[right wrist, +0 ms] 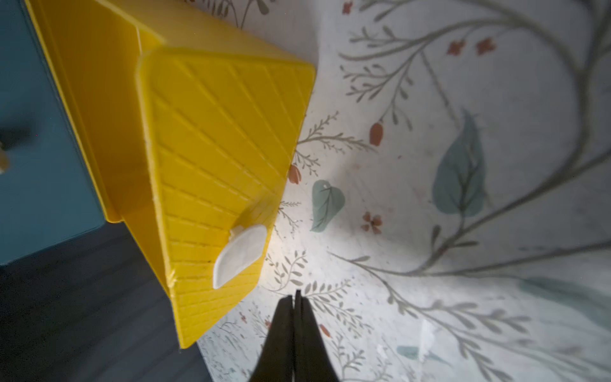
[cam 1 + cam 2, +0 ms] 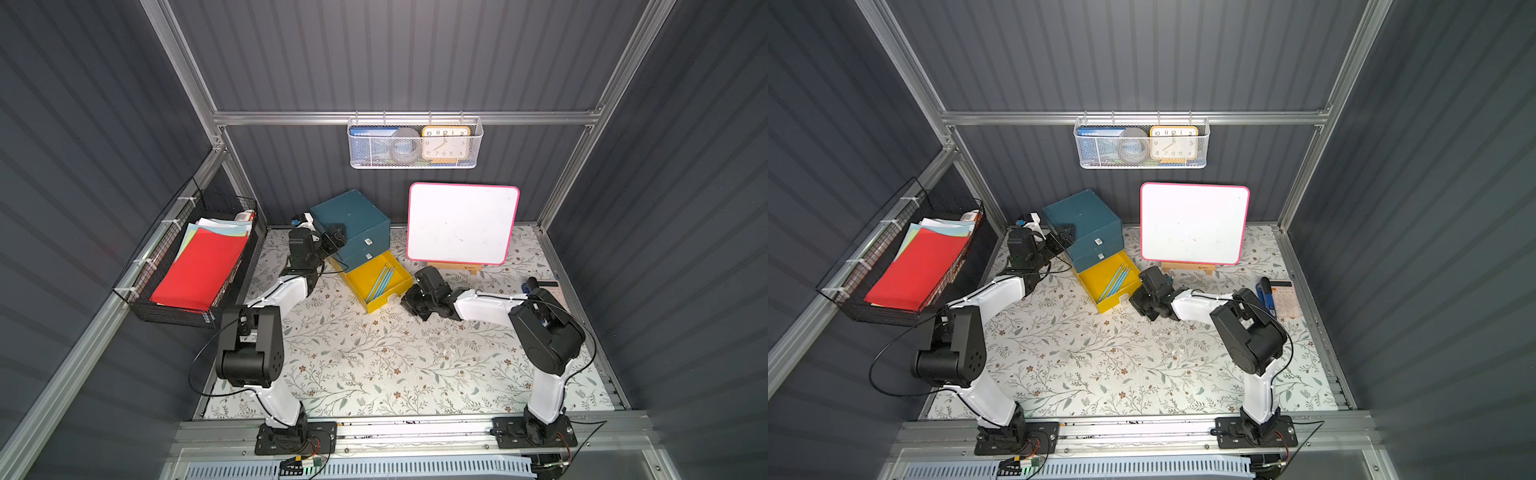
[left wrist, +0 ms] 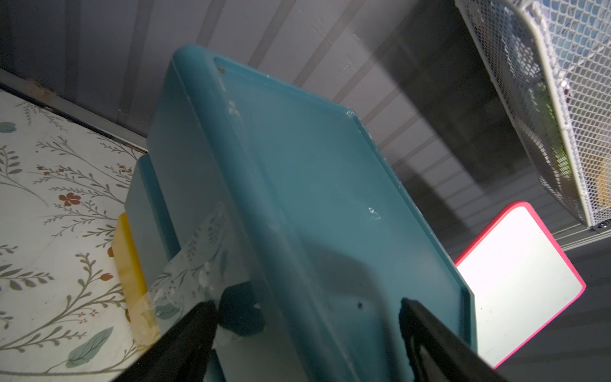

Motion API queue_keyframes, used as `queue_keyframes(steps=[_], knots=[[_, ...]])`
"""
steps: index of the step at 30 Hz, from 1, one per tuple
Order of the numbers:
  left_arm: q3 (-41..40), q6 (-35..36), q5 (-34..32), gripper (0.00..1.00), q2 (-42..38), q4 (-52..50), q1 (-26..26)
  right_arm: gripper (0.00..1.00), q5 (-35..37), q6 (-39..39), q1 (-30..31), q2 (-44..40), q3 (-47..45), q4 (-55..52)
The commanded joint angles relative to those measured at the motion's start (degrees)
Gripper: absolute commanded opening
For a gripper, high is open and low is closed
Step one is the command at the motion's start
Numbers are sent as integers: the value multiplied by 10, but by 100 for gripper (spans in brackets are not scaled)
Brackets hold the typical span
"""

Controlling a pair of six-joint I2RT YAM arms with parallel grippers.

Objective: Please place the pencils in the drawer according to their color
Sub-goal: Close the drawer in the storage box.

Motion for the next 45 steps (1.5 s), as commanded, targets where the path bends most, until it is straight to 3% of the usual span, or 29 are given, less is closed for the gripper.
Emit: queue_keyframes(steps=[1,14,45], knots=[[0,21,14,91,-5,-31,-5,0,7,32,-2,22,-1,65],[1,27,14,91,-4,-36,-4,0,1,98,-1,102,61,146],[-7,26,21,90,0,-25,-4,0,22,199,6,336,356,202]])
